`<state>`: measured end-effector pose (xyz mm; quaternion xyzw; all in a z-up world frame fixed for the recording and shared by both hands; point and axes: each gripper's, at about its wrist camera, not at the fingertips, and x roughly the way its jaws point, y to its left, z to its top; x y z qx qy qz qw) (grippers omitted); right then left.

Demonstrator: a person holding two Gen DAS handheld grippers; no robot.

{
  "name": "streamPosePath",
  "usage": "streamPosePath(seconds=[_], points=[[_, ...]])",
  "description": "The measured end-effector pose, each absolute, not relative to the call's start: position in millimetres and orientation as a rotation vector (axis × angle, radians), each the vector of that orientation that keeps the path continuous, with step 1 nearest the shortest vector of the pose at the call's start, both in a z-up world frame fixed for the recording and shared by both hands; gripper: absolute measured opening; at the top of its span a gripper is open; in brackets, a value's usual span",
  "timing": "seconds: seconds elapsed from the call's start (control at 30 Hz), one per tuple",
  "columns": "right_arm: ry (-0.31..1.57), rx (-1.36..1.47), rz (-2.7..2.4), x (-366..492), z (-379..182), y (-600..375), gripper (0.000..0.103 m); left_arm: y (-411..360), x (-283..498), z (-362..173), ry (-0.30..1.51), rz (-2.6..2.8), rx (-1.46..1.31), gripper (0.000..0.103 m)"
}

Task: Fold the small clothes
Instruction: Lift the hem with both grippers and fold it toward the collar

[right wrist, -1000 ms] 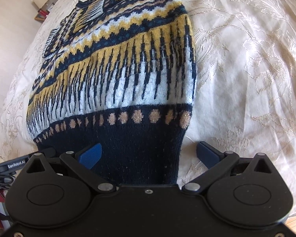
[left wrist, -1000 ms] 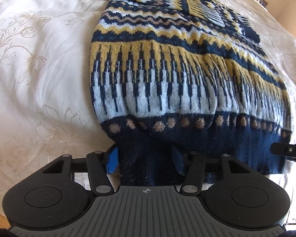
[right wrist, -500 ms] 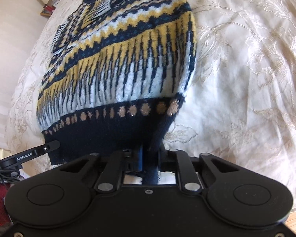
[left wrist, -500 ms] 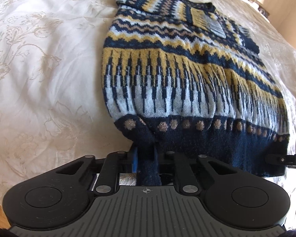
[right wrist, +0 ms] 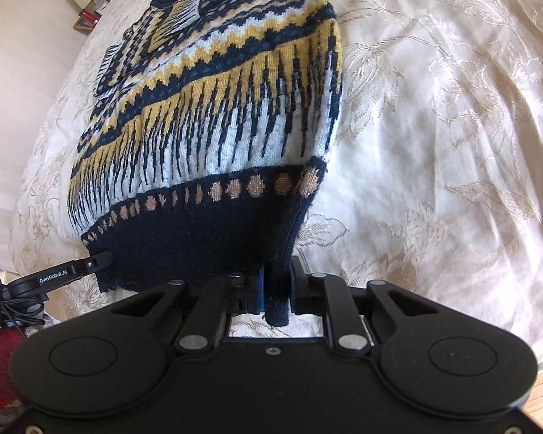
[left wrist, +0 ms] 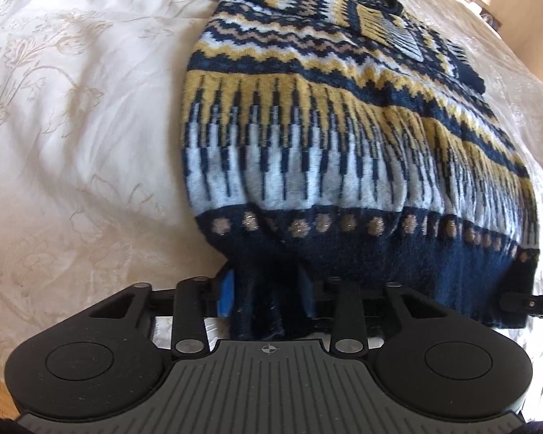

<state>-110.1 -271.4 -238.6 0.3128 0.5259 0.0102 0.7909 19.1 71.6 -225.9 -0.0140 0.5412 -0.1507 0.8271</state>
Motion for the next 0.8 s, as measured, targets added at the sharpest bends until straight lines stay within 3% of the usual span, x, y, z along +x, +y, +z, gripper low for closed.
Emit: streamPosePath(seconds=[0.07,0.13,0.2,0.3,0.57,0.8], points=[[1.130,0.673,0.020,-109,-239,-271,0.027,70,16,-226,1.137,-0.341,-0.015,0.034],[1.128,0.679,0.010,-107,-239,-272,0.028,73,14,-225,1.131,-0.337,-0.024,0.011],[1.119,0.693,0.005,-107,-239,-272,0.028,83,14,-222,1.134,-0.334,-0.076,0.005],[1.089,0.698,0.031,-109,-230,-272,0.014,96,13,-207,1.124,-0.346,-0.156,0.004],[0.902,0.753,0.091,-106,-165,-287,0.014,114,22,-127,0.980,-0.421,-0.314,0.004],[0.737,0.791,0.061,-66,-115,-314,0.014,101,78,-64,0.810,-0.470,-0.388,0.004]])
